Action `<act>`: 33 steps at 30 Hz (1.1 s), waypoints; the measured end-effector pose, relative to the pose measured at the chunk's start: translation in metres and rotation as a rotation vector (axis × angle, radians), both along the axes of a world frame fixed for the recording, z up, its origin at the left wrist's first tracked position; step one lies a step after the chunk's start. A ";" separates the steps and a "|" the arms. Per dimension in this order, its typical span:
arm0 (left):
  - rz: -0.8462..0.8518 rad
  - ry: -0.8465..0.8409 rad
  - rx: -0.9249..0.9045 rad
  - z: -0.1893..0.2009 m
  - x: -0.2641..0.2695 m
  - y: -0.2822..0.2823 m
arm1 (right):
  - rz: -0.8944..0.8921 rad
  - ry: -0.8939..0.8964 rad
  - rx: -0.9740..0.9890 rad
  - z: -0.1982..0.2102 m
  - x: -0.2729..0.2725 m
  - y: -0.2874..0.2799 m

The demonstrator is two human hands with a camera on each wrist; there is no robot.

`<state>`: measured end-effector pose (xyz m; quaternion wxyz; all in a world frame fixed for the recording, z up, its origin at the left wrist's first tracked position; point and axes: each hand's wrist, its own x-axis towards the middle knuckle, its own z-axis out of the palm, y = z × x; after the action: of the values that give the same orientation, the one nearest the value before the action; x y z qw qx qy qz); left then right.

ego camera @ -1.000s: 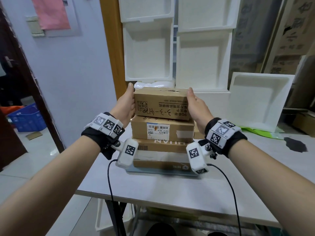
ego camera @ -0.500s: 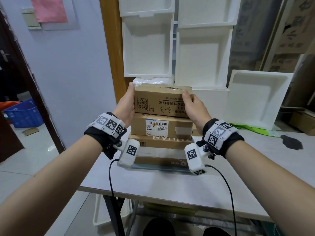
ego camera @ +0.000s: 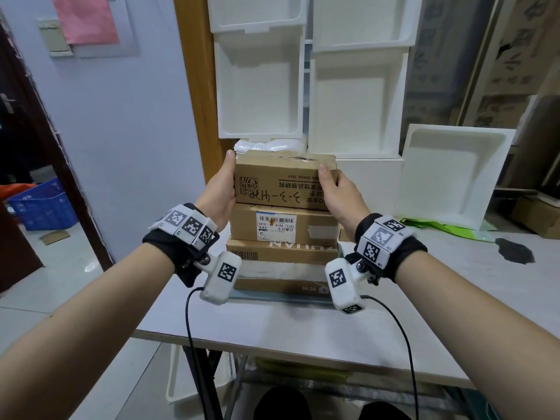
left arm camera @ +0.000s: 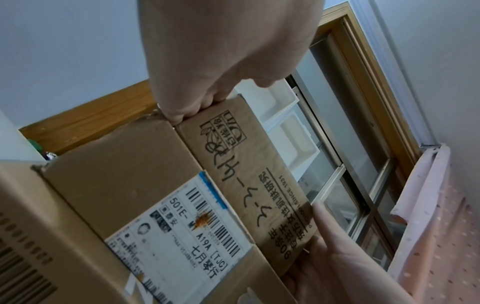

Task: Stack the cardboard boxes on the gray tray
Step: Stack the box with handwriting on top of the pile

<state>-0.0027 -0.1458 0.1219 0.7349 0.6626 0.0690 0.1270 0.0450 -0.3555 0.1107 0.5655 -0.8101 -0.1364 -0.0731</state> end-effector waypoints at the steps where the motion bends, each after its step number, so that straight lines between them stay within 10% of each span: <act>1: -0.004 0.000 -0.003 0.000 -0.001 0.000 | 0.005 0.003 0.005 0.001 0.000 -0.001; 19: -0.012 -0.200 0.101 0.098 0.003 -0.059 | -0.043 -0.006 0.047 0.036 -0.005 -0.037; 33: -0.358 -0.048 0.031 0.055 0.029 -0.198 | -0.115 0.170 0.196 0.009 0.023 -0.116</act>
<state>0.0261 -0.3442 0.1767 0.7370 0.6721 -0.0697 0.0110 0.0676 -0.4712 0.1193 0.6463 -0.7607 -0.0338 -0.0495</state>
